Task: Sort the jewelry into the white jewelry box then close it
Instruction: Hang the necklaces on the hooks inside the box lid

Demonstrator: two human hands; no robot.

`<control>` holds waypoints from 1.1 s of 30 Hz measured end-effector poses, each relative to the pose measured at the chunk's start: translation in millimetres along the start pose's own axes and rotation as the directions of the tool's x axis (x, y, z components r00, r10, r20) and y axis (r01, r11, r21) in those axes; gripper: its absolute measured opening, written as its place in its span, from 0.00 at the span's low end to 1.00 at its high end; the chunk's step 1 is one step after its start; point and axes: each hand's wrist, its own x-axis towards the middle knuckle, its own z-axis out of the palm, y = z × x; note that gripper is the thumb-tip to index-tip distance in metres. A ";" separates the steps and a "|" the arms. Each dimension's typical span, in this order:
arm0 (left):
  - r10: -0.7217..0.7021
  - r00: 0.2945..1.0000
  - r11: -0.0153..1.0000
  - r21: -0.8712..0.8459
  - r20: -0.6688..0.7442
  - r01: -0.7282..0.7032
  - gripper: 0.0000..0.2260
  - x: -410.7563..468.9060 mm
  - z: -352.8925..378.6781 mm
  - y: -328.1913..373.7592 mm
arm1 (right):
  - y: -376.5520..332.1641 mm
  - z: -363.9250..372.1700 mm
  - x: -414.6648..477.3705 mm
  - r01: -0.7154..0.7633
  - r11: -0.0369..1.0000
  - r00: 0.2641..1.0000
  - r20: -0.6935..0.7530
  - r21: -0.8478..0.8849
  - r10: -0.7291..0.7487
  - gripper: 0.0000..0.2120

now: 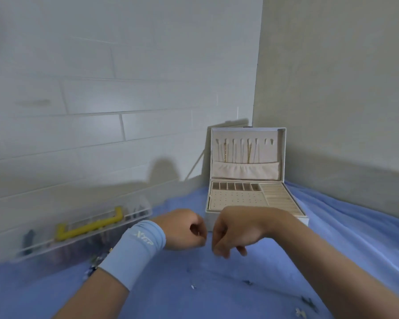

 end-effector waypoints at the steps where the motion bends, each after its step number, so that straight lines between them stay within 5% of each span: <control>1: -0.008 0.999 1.000 0.013 0.049 0.007 0.03 -3.5 2.3 -4.3 | -2.5 6.4 2.5 -0.013 1.000 1.000 0.028 -0.017 0.013 0.07; 5: -0.010 0.983 0.999 0.035 0.181 0.003 0.07 -6.8 8.5 -9.6 | -6.1 23.8 13.0 -0.026 0.999 0.997 0.075 -0.030 0.028 0.07; 12: -0.013 0.982 0.996 0.093 0.187 -0.005 0.02 -3.2 11.4 -6.1 | -5.2 26.0 13.6 0.009 1.000 0.998 0.064 0.014 -0.010 0.10; 15: 0.061 0.989 0.981 -0.192 0.132 -0.034 0.06 -7.9 4.7 -7.7 | -0.9 17.9 6.8 0.040 0.992 0.999 0.026 0.121 -0.044 0.07; 19: 0.057 0.998 0.604 -0.796 -0.005 -0.039 0.08 -12.3 0.9 -11.6 | 13.0 -0.1 0.7 0.143 0.885 0.990 -0.060 0.443 -0.130 0.08; 24: 0.053 0.992 0.347 -0.929 -0.116 -0.127 0.10 -8.1 3.7 -1.8 | 22.2 -9.7 -3.8 0.232 0.735 0.972 -0.133 0.637 -0.192 0.08; 29: 0.017 0.981 0.388 -0.903 -0.195 -0.186 0.08 -10.3 -6.7 7.0 | 21.1 -13.5 -6.2 0.253 0.710 0.967 -0.176 0.658 -0.182 0.13; 33: 0.025 0.972 0.586 -0.784 -0.234 -0.203 0.04 -16.7 -19.6 5.5 | 25.3 -20.3 -10.0 0.285 0.629 0.957 -0.246 0.723 -0.151 0.11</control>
